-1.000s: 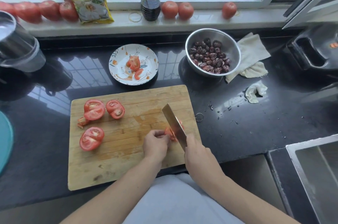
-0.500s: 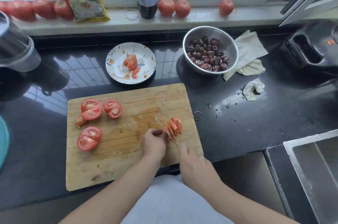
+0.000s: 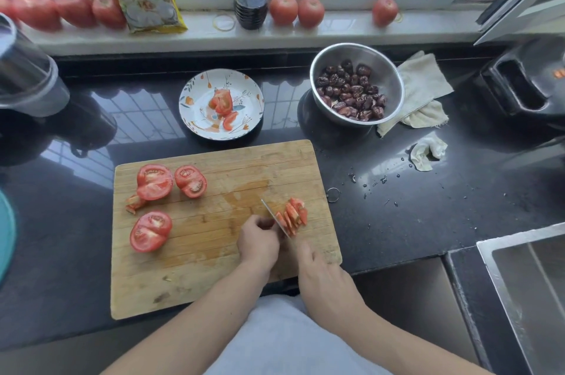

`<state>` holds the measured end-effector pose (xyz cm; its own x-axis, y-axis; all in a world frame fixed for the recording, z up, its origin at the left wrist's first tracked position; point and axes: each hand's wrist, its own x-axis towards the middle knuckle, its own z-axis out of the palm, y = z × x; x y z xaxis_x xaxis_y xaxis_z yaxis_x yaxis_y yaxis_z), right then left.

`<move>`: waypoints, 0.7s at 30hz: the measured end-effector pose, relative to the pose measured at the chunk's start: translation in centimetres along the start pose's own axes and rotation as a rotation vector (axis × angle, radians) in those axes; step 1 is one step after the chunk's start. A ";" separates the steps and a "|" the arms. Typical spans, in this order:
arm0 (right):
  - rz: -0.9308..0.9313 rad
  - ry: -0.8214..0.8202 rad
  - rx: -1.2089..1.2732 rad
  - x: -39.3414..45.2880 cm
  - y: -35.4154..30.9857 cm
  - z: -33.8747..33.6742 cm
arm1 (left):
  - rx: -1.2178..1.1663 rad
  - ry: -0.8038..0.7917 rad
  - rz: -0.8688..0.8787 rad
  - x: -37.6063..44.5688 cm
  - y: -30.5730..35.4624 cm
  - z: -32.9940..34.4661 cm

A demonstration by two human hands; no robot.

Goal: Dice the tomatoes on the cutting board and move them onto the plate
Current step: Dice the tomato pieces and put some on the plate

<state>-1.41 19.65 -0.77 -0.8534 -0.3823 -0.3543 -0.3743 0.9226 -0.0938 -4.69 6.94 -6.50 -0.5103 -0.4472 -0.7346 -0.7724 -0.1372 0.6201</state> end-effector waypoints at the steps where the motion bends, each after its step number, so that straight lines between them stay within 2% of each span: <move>1: -0.008 -0.036 0.006 0.2 0.0 0.1 | 0.011 0.002 0.002 0.0 0.1 0.0; 6: 0.035 -0.095 0.126 4.3 -2.0 -0.5 | 0.045 0.010 0.027 0.0 0.5 0.0; 10: 0.079 -0.137 0.123 1.7 0.1 -0.5 | 0.072 0.040 0.027 0.2 0.5 0.3; 14: 0.019 -0.159 0.073 1.0 0.0 -0.6 | 0.108 0.050 0.015 0.5 0.4 0.5; 18: 0.158 -0.139 0.342 6.3 -1.6 -1.3 | 0.121 0.067 0.014 0.2 0.7 0.6; 21: 0.153 -0.097 0.466 7.4 -0.7 -1.5 | 0.133 0.076 0.005 -0.2 0.9 0.5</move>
<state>-8.05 16.08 -1.94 -0.8398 -0.2541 -0.4797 -0.0262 0.9016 -0.4318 -5.46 7.31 -5.96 -0.4877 -0.5142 -0.7055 -0.8160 -0.0186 0.5777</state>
